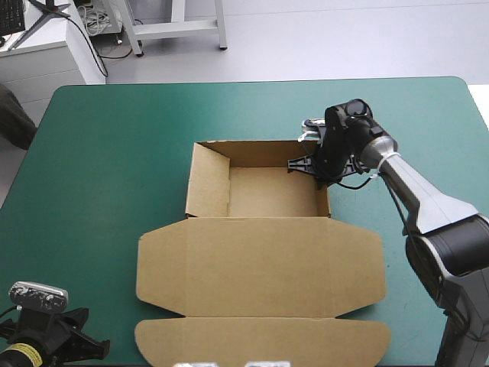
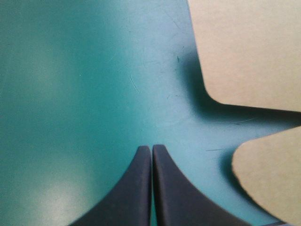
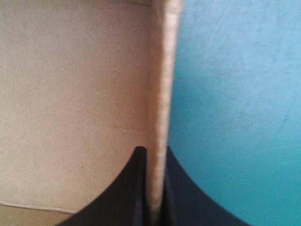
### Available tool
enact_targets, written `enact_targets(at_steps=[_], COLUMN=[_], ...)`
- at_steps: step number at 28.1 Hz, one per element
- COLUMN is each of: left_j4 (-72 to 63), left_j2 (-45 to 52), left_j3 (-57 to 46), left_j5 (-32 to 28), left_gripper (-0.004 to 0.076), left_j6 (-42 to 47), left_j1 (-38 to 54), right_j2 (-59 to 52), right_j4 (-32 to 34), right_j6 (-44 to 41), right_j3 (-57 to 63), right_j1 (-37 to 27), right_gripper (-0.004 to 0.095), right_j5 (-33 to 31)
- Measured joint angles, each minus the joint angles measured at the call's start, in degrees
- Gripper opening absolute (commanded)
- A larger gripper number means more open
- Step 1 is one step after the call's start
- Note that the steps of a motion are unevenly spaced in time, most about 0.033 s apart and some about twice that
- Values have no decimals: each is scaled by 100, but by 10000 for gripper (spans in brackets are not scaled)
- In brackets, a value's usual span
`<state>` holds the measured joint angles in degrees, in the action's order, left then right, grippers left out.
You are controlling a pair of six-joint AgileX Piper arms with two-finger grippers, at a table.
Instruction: Fold the box
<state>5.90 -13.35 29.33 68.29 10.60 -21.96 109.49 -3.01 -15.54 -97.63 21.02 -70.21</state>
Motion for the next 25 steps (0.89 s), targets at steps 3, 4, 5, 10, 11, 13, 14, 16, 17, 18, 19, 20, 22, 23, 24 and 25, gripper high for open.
enact_targets(at_steps=[3,4,5,10,11,13,14,16,17,18,19,20,22,23,24,25], left_j4=[10,10,10,10,10,10,10,10,10,10,10,10,10,10,10,10], left_j2=[35,40,40,50,50,52,52,52,57,57,57,57,57,57,57,57], left_j3=[-7,-7,-7,-12,-12,-12,-12,-12,-12,-12,-12,-12,-12,-12,-12,-12], left_j5=[-14,-21,-21,-21,-21,-21,-21,-33,-37,-37,-37,-37,-37,-37,-37,-37], left_gripper=[-10,-10,-10,-10,-10,-10,-10,-10,-10,-10,-10,-10,-10,-10,-10,-10], left_j6=[2,2,2,2,2,2,2,2,2,2,2,2,2,2,2,2], left_j1=[0,0,0,0,0,0,0,0,0,0,0,0,0,0,0,0], right_j2=[-216,-301,-380,-637,-653,-673,-673,-673,-673,-673,-673,-673,-673,-673,-673,-673], right_j4=[49,74,86,157,194,301,388,488,500,520,544,574,646,685,699,706], right_j6=[291,381,473,913,1027,1216,1293,1376,1402,1410,1419,1424,1430,1436,1436,1425], right_j3=[0,0,0,0,0,0,0,0,0,0,0,0,0,0,0,0], right_j1=[-687,-963,-1263,-2776,-3103,-3707,-4018,-4578,-4747,-4865,-4995,-5102,-5263,-5322,-5361,-5386], right_gripper=[-5,-5,-5,-5,-5,-5,-5,-5,-5,-5,-5,-4,32,81,150,232], right_j5=[-25,-25,-25,-19,-19,-19,-25,-40,-45,-50,-58,-64,-64,-71,-71,-77])
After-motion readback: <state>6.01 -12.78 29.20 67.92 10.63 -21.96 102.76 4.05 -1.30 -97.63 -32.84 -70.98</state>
